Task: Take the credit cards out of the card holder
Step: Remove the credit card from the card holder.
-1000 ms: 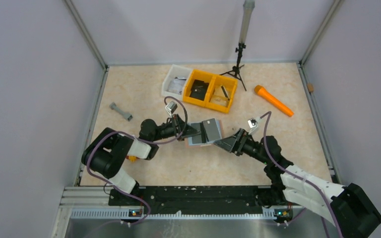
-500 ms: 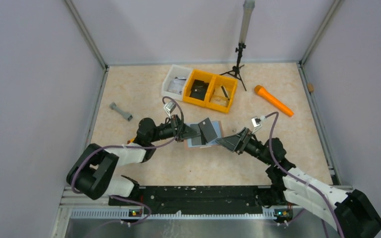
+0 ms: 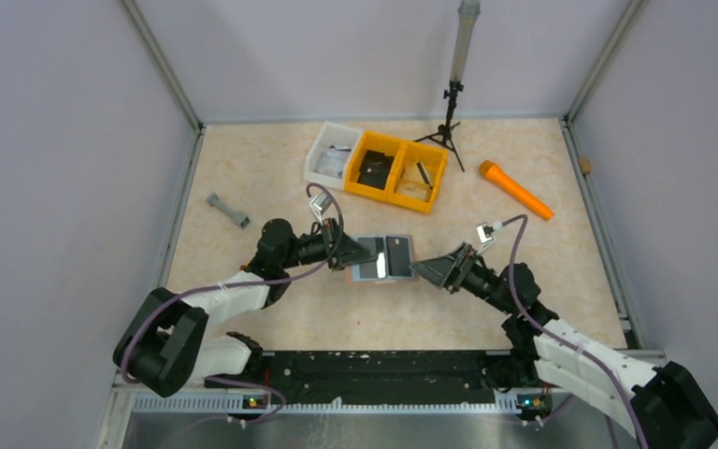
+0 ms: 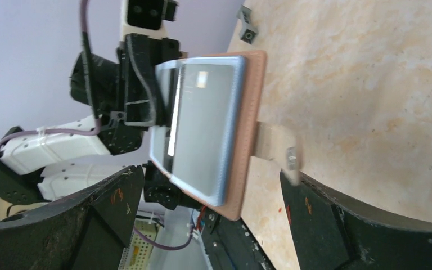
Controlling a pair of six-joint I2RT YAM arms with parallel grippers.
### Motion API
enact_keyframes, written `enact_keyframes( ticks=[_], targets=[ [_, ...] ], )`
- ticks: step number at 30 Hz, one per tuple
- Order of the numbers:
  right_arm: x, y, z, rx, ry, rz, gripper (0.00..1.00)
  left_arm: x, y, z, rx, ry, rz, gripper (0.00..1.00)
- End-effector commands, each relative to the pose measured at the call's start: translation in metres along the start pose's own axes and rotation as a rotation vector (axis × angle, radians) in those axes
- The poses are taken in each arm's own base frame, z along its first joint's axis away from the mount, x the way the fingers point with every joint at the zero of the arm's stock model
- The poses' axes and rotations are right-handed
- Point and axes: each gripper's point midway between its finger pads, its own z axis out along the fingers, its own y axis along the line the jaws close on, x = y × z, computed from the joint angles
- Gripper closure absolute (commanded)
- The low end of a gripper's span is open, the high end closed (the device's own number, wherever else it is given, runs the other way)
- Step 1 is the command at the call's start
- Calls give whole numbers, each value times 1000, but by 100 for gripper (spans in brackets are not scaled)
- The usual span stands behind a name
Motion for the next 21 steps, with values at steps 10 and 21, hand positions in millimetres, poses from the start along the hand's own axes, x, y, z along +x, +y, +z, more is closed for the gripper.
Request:
enact_keyframes(
  ticks=[10, 21],
  targets=[
    [-10, 28, 16, -93, 15, -3, 16, 1, -43, -2, 104, 12, 106, 100],
    [-16, 61, 22, -254, 17, 49, 49, 3, -50, 2, 126, 27, 111, 100]
  ],
)
